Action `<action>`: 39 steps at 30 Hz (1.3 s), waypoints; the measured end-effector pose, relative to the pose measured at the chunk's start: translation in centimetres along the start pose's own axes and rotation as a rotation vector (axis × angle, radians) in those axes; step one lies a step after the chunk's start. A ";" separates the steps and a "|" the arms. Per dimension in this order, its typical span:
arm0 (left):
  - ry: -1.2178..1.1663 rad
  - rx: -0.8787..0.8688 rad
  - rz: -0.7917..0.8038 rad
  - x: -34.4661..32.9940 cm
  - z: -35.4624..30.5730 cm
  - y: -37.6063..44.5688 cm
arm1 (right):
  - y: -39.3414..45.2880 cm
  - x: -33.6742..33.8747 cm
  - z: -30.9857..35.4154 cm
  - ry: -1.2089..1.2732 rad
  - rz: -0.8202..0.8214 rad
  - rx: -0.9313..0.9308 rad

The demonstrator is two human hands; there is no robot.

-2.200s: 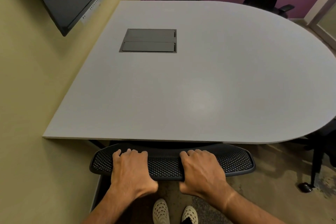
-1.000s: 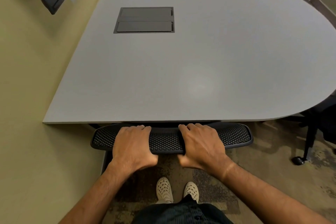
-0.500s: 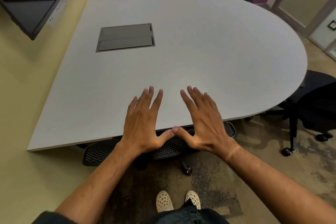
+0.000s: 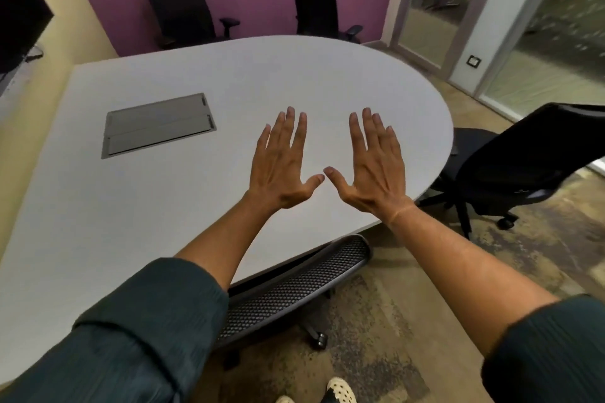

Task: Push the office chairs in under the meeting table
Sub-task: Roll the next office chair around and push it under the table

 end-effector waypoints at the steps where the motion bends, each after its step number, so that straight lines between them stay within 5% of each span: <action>1: 0.004 -0.001 -0.003 -0.1 -0.4 1.0 | 0.3 0.3 -0.8 -0.020 -0.006 -0.018; 18: -0.042 -0.248 -0.021 -2.7 -16.4 13.7 | -0.1 6.5 -17.2 -0.258 -0.043 -0.325; 39: -0.084 -0.479 0.025 -11.4 -42.2 26.5 | -4.4 11.0 -47.4 -0.399 -0.027 -0.510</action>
Point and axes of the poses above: each hand's wrist, its own y-axis towards the middle knuckle, its own x-axis out of the back of the hand, z = x × y, the point moved 8 cm from there along y, towards the middle knuckle, and after that the axes turned 4 degrees about -y, right-handed, at the moved point
